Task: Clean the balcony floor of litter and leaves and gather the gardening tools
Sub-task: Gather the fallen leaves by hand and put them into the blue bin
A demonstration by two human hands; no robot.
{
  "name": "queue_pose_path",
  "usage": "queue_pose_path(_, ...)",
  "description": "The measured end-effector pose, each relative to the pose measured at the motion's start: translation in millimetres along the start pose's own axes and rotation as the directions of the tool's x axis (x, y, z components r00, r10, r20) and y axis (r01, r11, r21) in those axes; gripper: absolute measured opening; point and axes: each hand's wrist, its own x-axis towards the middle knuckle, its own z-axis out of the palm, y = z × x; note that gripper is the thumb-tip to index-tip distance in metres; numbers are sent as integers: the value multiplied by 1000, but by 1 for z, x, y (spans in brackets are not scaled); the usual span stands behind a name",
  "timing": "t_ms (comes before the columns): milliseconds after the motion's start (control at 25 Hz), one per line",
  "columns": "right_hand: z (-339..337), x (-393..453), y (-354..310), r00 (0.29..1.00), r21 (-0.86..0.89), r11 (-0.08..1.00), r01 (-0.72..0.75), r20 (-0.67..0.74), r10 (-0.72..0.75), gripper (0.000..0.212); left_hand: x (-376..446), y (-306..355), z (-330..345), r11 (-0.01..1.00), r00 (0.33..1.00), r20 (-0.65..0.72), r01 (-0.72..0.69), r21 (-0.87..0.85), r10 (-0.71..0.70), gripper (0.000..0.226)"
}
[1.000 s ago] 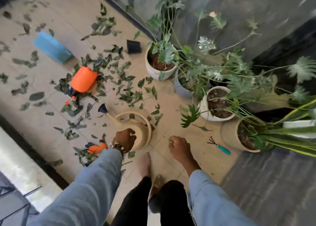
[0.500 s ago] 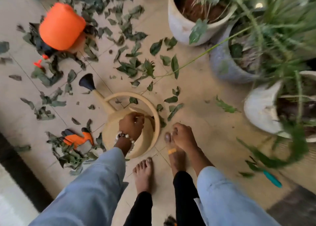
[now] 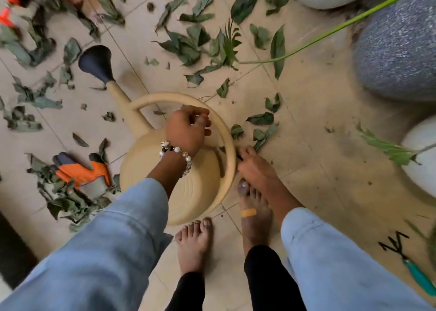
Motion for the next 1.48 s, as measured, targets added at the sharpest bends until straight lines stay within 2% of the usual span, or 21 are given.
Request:
queue_pose_path(40, -1, 0, 3, 995, 30, 999, -45, -88, 48, 27, -2, -1, 0, 1000, 1000, 6, 9, 4, -9, 18)
queue_pose_path(120, -5, -2, 13, 926, 321, 927, -196, -252, 282, 21, -7, -2, 2, 1000, 1000, 17, 9, 15, -9, 18)
queue_pose_path(200, -23, -7, 17, 836, 673, 690, -267, -194, 513, 20, -13, -1, 6, 1000, 999, 45, 20, 7, -21, 20)
queue_pose_path(280, -49, -14, 13, 750, 863, 452, -225, -143, 646, 21, -20, 5, 13, 999, 994, 95, 50, -18, -48, 17)
queue_pose_path(320, -68, -18, 9, 752, 926, 336, -174, -95, 652, 22, -23, 10, 17, 997, 990, 128, 70, -23, -66, 15)
queue_pose_path(400, -99, -22, -2, 851, 978, 202, -55, -60, 522, 17, -27, 17, 28, 981, 966, 212, 169, -92, -147, 30)
queue_pose_path(520, -121, -24, -16, 927, 903, 426, 62, -210, 310, 7, -22, 24, 34, 855, 912, 216, 404, -326, -348, 36)
queue_pose_path(600, -130, -24, -2, 984, 869, 494, -30, -61, 168, 29, -19, 23, 27, 769, 867, 135, 490, -411, -480, 37)
queue_pose_path(640, -136, -24, 11, 995, 912, 401, -84, 52, 89, 41, -17, 22, 21, 723, 846, 107, 506, -470, -522, 38)
queue_pose_path(680, -143, -22, 24, 992, 969, 215, -122, 112, 59, 44, -14, 20, 14, 669, 824, 103, 519, -531, -557, 40)
queue_pose_path(720, -142, -15, 35, 986, 990, 52, -134, 129, 102, 37, -10, 19, 7, 633, 809, 108, 527, -567, -577, 42)
queue_pose_path(760, -138, -4, 43, 962, 988, 40, -146, 133, 239, 29, -5, 18, 0, 616, 803, 110, 529, -584, -586, 45)
queue_pose_path(840, -122, 28, 50, 878, 815, 515, -265, -17, 479, 21, 6, 22, -9, 606, 807, 116, 521, -601, -579, 48)
queue_pose_path(920, -100, 55, 42, 951, 518, 825, -226, -67, 303, 30, 19, 28, -14, 574, 810, 148, 518, -633, -568, 49)
queue_pose_path(1040, -72, 77, 38, 999, 219, 975, -31, 45, 22, 37, 32, 27, -13, 576, 808, 186, 540, -614, -560, 47)
queue_pose_path(1160, -58, 80, 39, 995, 241, 967, -83, -41, 96, 28, 37, 19, -16, 623, 817, 154, 531, -574, -555, 45)
queue_pose_path(1280, -72, 64, 41, 869, 653, 705, -277, -144, 474, 21, 34, 20, -8, 676, 839, 152, 516, -527, -522, 42)
queue_pose_path(1360, -97, 46, 37, 760, 950, 268, -162, -54, 648, 20, 28, 26, 6, 687, 846, 205, 522, -505, -492, 41)
queue_pose_path(1400, -112, 35, 33, 756, 998, 47, -50, 7, 654, 24, 25, 31, 15, 696, 848, 236, 526, -489, -475, 41)
queue_pose_path(1440, -122, 26, 27, 773, 994, -104, 34, 40, 633, 27, 23, 36, 24, 697, 848, 267, 528, -485, -458, 43)
queue_pose_path(1480, -126, 19, 20, 793, 988, -145, 58, 43, 608, 26, 20, 40, 31, 684, 844, 293, 536, -494, -450, 47)
